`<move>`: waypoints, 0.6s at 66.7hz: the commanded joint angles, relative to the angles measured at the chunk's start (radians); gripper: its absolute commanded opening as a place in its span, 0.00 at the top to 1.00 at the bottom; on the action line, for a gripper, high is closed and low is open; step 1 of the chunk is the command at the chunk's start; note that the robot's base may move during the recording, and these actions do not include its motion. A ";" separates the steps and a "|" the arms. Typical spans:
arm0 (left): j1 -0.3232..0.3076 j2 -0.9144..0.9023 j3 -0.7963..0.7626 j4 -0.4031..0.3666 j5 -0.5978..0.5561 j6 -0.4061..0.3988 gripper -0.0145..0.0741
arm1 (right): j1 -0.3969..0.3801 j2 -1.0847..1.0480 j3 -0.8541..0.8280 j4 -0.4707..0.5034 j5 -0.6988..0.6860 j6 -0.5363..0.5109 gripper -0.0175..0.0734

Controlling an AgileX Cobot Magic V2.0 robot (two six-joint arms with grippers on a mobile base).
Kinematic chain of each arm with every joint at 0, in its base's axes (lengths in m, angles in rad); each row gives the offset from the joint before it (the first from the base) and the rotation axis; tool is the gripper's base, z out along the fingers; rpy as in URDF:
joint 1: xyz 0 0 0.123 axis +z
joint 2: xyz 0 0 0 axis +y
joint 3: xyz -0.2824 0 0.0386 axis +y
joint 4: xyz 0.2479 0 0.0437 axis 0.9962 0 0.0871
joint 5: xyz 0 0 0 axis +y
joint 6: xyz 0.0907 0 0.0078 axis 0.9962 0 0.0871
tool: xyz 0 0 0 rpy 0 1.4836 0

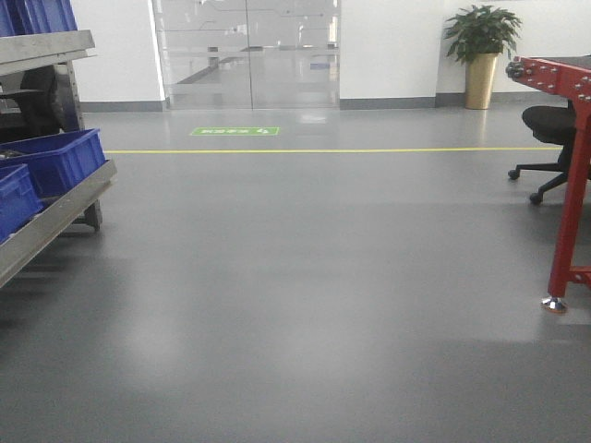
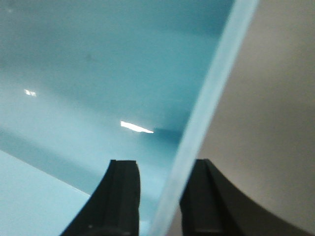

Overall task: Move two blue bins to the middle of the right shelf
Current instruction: 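Hold the stacked bins while the base drives away from the shelf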

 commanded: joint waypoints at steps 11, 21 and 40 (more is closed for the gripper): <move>-0.004 -0.012 -0.014 -0.024 -0.073 0.027 0.96 | 0.006 -0.020 -0.016 0.058 -0.074 -0.053 0.98; -0.004 -0.012 -0.014 -0.024 -0.073 0.027 0.96 | 0.006 -0.020 -0.016 0.058 -0.074 -0.053 0.98; -0.004 -0.012 -0.014 -0.024 -0.073 0.027 0.96 | 0.006 -0.020 -0.016 0.058 -0.074 -0.053 0.98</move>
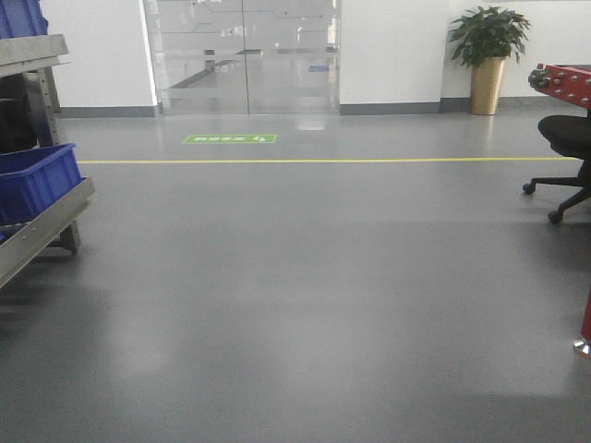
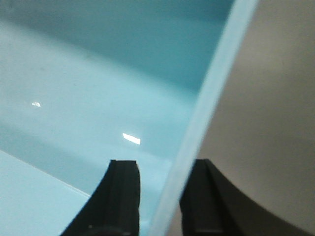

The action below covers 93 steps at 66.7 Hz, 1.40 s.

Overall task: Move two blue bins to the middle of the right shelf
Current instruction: 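Hold the stacked bins while the base drives away from the shelf, then hold the nested light-blue bins while the base turns toward the blue-bin rack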

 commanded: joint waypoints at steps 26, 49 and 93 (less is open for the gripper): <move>-0.004 -0.012 -0.014 -0.024 -0.072 0.027 0.96 | 0.006 -0.020 -0.016 0.058 -0.074 -0.055 0.98; -0.004 -0.012 -0.014 -0.024 -0.072 0.027 0.96 | 0.006 -0.020 -0.016 0.058 -0.074 -0.055 0.98; -0.004 -0.012 -0.014 -0.024 -0.072 0.027 0.96 | 0.006 -0.020 -0.016 0.058 -0.074 -0.055 0.98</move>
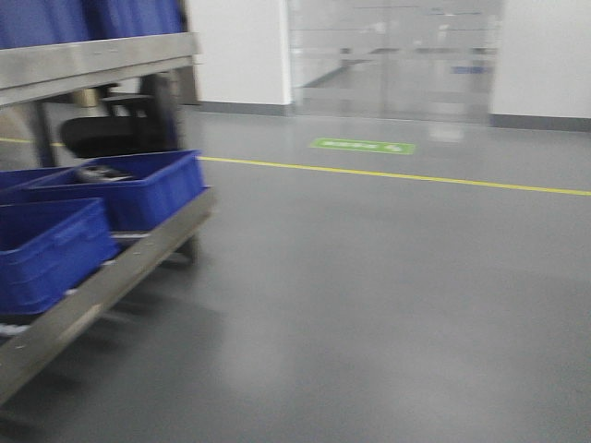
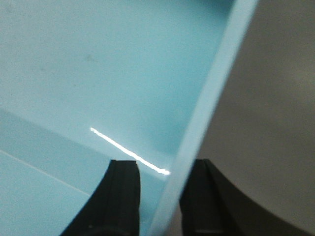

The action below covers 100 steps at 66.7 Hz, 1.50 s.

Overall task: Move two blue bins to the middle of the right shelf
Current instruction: 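Hold the nested light-blue bins while the base turns toward the blue-bin rack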

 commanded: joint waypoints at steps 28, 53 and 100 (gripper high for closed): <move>-0.004 -0.012 -0.014 -0.023 -0.072 0.025 0.96 | 0.006 -0.020 -0.016 0.060 -0.074 -0.055 0.98; -0.004 -0.012 -0.014 -0.023 -0.072 0.025 0.96 | 0.006 -0.020 -0.016 0.060 -0.074 -0.055 0.98; -0.004 -0.012 -0.014 -0.023 -0.072 0.025 0.96 | 0.006 -0.020 -0.016 0.060 -0.074 -0.055 0.98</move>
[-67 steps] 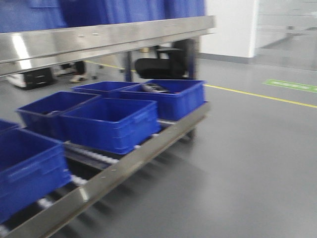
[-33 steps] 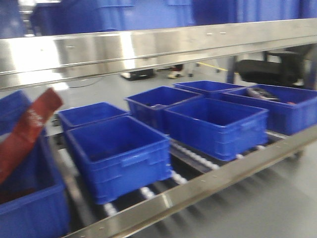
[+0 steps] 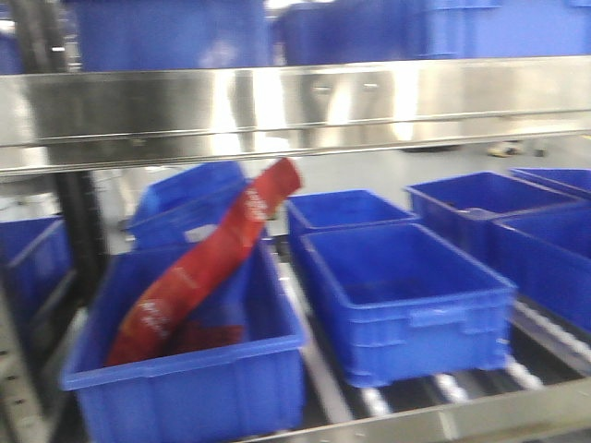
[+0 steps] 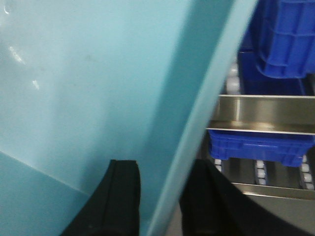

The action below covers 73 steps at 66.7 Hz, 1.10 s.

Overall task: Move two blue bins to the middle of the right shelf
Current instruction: 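Hold the nested light-blue bins while the base turns toward the blue-bin rack, then hold the bins while the base drives up to the steel rack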

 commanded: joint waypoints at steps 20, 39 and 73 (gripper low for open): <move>-0.004 -0.012 -0.014 -0.023 -0.072 0.025 0.96 | 0.006 -0.020 -0.016 0.060 -0.074 -0.055 0.98; -0.004 -0.012 -0.014 -0.023 -0.072 0.025 0.96 | 0.006 -0.020 -0.016 0.060 -0.074 -0.055 0.98; -0.004 -0.012 -0.014 -0.023 -0.072 0.025 0.96 | 0.006 -0.020 -0.016 0.060 -0.074 -0.055 0.98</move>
